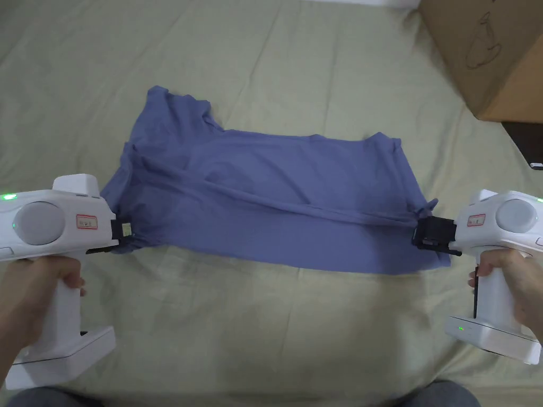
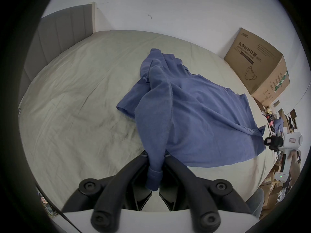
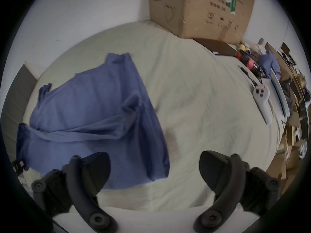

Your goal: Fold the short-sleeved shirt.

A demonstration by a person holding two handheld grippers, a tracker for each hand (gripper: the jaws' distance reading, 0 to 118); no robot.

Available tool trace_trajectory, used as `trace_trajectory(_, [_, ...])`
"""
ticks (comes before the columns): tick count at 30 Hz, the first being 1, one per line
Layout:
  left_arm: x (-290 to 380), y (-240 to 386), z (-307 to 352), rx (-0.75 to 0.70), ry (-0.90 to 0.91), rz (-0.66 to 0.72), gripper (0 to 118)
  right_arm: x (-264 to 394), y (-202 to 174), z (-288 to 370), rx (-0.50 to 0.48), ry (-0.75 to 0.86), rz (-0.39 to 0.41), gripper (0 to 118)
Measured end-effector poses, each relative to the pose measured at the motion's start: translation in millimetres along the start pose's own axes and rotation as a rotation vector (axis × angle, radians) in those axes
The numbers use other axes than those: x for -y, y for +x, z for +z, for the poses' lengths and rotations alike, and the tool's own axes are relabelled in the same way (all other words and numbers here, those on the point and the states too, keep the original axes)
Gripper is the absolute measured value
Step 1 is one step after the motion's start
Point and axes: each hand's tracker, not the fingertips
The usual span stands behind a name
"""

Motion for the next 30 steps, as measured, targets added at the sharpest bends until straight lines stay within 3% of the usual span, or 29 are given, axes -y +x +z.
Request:
trace_trajectory(4, [1, -7, -5, -0.01, -0.016, 0.032, 2, 5, -3, -12, -0.006, -0.023, 0.035, 24])
trace_trajectory(6, [2, -10, -8, -0.01, -0.023, 0.053, 2, 8, -5, -17, -0.075, -0.055, -0.006, 4])
trace_trajectory(10, [0, -18, -6, -0.026, -0.029, 0.075, 2, 5, -4, -6, -0.073, -0.053, -0.005, 3])
trace_trajectory(20, [2, -39, 47, -0.014, 0.045, 0.087, 2, 16, 15, 94, -0.227, 0.09, 0.016, 3])
trace_trajectory(25, [46, -63, 86, -0.005, 0.054, 0.098, 2, 61, 26, 107, -0.268, 0.077, -0.001, 3])
trace_trajectory(30, [103, -78, 82, -0.002, -0.054, 0.12, 5, 112, 26, 88, -0.219, 0.006, 0.014, 3])
